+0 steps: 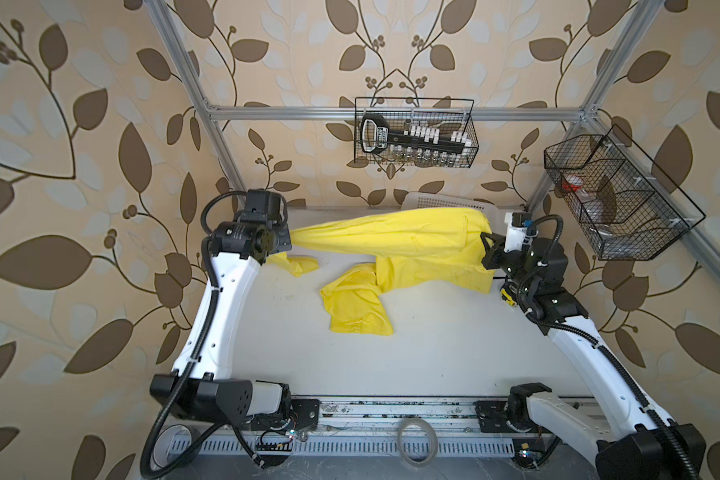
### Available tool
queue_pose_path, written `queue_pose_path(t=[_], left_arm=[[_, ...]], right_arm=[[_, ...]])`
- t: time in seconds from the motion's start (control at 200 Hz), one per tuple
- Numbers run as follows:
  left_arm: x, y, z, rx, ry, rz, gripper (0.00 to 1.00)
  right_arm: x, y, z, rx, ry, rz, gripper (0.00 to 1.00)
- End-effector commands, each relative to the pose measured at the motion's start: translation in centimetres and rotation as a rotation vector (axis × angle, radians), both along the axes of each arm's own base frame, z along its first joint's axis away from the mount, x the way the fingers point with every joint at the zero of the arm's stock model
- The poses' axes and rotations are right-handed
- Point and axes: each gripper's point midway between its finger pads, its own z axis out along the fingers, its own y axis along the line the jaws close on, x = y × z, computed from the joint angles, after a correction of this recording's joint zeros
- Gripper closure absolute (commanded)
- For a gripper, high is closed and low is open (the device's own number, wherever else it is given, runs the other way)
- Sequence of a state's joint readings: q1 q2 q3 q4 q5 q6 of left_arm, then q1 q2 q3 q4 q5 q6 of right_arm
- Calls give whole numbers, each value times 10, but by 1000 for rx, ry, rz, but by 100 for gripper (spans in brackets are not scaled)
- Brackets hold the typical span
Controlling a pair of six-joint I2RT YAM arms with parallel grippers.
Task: Fold and stack the trousers
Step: 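Lower the stretched trousers onto the table with both grippers, pulling them toward the robot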
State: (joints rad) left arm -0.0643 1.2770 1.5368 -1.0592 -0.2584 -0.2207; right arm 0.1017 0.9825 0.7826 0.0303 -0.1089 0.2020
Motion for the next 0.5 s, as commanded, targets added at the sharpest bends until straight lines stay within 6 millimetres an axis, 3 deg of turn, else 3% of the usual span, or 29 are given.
queue_pose_path(t=[0.0,0.26,0.375,0.5], left_arm=[[-24,-6,-21,-146,-25,65,100],[-80,-45,-118,-269,197,45,100],[-95,-55,-132,-281,223,32,100],[-108,-67,-148,-339,266,26,100]], right_arm=[[-12,-24,-19,51,11,-116,100],[-47,-47,-97,-14,163,-216,100],[-56,-54,-116,-70,221,-237,100],[-68,-66,-129,-129,310,-289,91]])
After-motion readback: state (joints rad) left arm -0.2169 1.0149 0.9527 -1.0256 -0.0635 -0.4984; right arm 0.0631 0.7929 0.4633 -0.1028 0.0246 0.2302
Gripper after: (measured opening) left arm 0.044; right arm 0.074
